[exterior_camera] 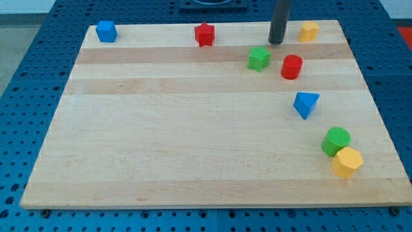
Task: Push the green star to the left center of the board
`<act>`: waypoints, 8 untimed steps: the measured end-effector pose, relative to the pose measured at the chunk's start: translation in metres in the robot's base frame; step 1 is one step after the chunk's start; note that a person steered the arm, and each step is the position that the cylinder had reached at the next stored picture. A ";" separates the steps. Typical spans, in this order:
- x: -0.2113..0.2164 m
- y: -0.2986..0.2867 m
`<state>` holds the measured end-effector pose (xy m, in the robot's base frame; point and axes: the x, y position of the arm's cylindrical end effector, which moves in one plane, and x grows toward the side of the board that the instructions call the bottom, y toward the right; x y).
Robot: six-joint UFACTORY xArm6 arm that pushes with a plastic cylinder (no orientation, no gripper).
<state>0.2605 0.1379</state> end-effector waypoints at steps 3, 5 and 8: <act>0.038 0.010; 0.055 -0.016; 0.096 -0.087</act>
<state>0.3565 0.0508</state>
